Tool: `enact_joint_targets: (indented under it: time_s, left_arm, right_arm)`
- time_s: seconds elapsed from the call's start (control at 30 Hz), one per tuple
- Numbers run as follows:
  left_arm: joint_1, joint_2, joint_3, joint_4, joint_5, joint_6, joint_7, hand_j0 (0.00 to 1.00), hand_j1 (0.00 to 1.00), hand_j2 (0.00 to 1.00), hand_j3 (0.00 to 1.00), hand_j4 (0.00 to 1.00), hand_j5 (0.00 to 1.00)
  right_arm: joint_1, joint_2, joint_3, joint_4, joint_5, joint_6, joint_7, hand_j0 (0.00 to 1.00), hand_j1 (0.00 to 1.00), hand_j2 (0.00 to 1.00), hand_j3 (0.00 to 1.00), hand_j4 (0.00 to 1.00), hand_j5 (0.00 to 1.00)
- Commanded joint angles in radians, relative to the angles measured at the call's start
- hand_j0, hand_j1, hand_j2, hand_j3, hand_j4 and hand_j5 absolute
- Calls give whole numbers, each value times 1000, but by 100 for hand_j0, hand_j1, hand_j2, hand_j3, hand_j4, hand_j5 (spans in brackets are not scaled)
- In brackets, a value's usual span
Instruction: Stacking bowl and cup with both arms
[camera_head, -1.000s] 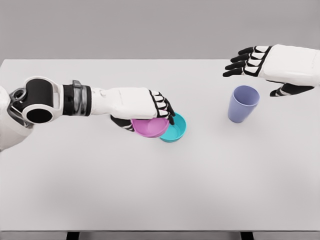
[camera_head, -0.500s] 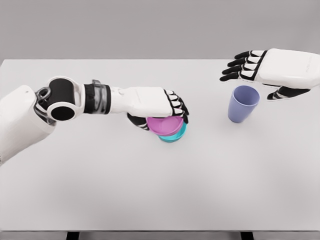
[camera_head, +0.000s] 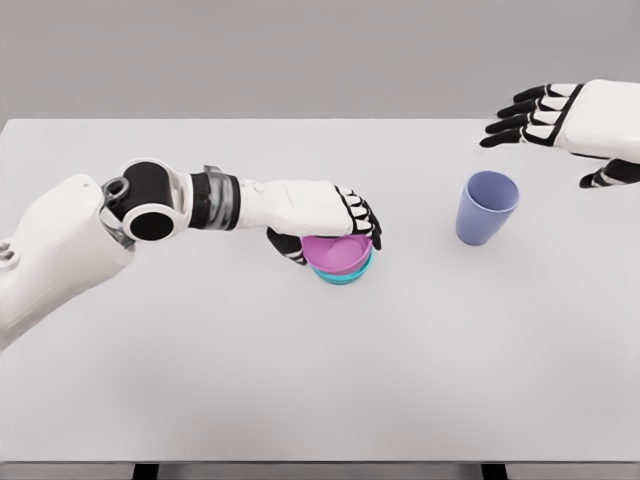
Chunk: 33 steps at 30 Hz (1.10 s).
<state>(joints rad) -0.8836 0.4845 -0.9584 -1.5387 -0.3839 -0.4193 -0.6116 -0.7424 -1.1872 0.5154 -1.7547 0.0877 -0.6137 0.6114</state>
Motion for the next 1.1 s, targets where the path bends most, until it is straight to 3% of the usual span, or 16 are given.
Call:
enact_joint_targets:
  time_s: [0.0,0.17,0.37,0.47,0.63,1.07]
  left_arm:
    - [0,-6,-3,18,5,2,1,66,66,66,66,66,66]
    - [0,-9,-5,29,4,2,1,66,66,66,66,66,66]
    - [0,-23,-5,55,5,-4,1,66,66,66,66,66,66]
    - [0,-23,-3,55,7,-4,1,66,66,66,66,66,66]
    - [0,-23,-3,61,7,-4,1,67,67,67,67,67,67]
    - [0,-18,1,72,5,-6,1,71,71,71,71,71,71]
  right_arm:
    - [0,-35,-3,0,-8,3,0,100,100,100,100,100,100]
    - [17,-28,-1,1,-88,3,0,100,100,100,100,100,100]
    - [0,-140,68,1,-123,3,0,100,100,100,100,100,100]
    - [-24,-71,84,6,27,3,0,100,100,100,100,100,100]
    - [-127,63,222,84,95,3,0,100,100,100,100,100,100]
    - [-143,66,233,95,107,3,0,100,100,100,100,100,100]
